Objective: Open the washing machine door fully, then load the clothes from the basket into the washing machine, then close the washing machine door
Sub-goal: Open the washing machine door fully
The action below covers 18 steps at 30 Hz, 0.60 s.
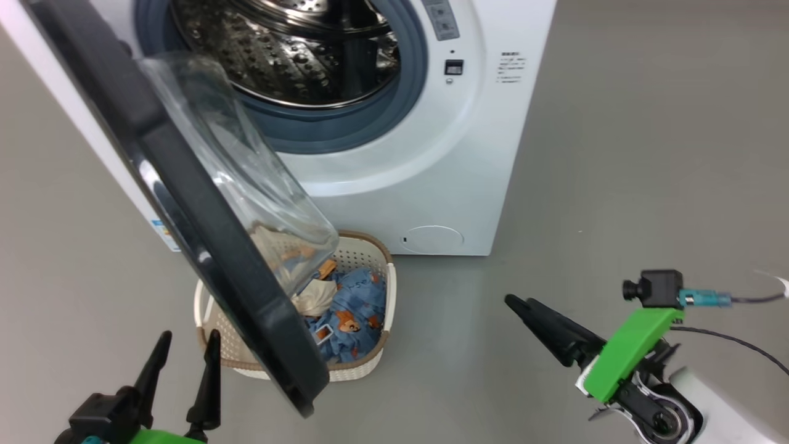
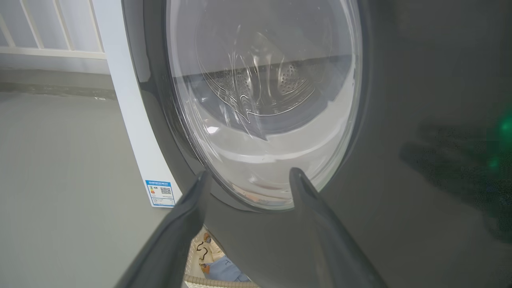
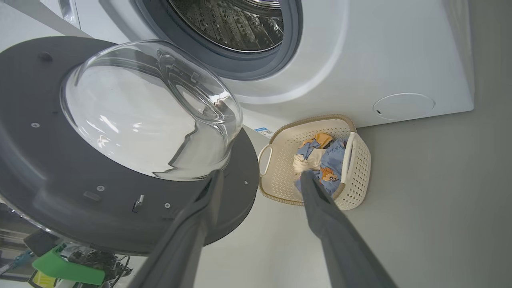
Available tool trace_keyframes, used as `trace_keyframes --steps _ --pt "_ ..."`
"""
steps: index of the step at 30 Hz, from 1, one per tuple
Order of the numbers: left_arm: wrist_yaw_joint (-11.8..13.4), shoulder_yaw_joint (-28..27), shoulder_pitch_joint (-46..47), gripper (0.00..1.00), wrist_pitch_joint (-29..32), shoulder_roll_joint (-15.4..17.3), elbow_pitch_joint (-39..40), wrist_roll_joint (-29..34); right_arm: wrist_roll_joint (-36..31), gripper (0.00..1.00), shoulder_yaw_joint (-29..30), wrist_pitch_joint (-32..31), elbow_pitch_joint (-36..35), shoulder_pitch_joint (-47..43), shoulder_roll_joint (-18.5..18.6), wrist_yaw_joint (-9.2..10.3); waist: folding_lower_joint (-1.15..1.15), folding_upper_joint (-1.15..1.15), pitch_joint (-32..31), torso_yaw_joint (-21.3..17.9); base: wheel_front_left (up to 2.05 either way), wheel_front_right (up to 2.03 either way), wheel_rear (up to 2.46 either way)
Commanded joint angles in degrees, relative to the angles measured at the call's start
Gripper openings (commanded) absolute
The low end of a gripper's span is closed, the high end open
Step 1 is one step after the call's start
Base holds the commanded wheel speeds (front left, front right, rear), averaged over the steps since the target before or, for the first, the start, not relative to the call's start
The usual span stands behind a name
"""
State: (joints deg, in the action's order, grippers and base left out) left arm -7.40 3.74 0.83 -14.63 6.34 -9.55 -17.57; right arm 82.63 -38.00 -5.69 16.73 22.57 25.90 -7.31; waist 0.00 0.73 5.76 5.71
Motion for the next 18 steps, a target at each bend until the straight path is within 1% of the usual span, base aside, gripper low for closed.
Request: trace_keyframes --steps 1,3,4,10,13,16,18 --pt "-0.09 -2.48 0.42 1.00 -0.37 0.92 1.58 -0.38 -1.21 1.00 -1.15 2.83 -0.51 -1.06 1.58 -0.18 0.00 0.00 0.14 -0.95 0.00 0.00 0.00" --pt "-0.09 -2.69 0.34 1.00 -0.37 0.86 1.59 -0.36 -2.34 1.00 -2.07 5.46 0.25 -1.40 2.36 -0.18 0.00 0.00 0.14 -1.26 0.00 0.00 0.00" --pt "-0.09 -2.69 0.34 1.00 -0.37 0.86 1.59 -0.36 -2.34 1.00 -2.07 5.46 0.25 -1.40 2.36 -0.18 0.00 0.00 0.14 -1.26 0.00 0.00 0.00" --pt "-0.09 -3.01 0.05 1.00 -0.37 0.80 1.37 -0.36 -6.77 1.00 -5.17 15.68 3.75 -2.31 4.47 -0.18 0.00 0.00 -0.43 -1.51 0.00 0.00 0.00" --pt "-0.09 -3.32 -0.27 1.00 -0.37 0.68 1.36 -0.36 -9.25 1.00 -6.20 19.24 6.25 -2.64 4.91 -0.18 0.00 0.00 -0.82 -1.54 0.00 0.00 0.00" --pt "-0.09 -3.55 -0.58 1.00 -0.37 0.58 1.42 -0.29 -12.67 1.00 -4.92 20.54 9.08 -2.86 4.59 -0.18 0.00 0.00 -1.03 -1.56 0.00 0.00 0.00" --pt "-0.09 -3.82 -0.71 1.00 -0.37 0.51 1.56 -0.25 -17.82 1.00 -0.91 20.63 10.36 -2.78 3.98 -0.18 0.00 0.00 -1.01 -1.66 0.00 0.00 0.00"
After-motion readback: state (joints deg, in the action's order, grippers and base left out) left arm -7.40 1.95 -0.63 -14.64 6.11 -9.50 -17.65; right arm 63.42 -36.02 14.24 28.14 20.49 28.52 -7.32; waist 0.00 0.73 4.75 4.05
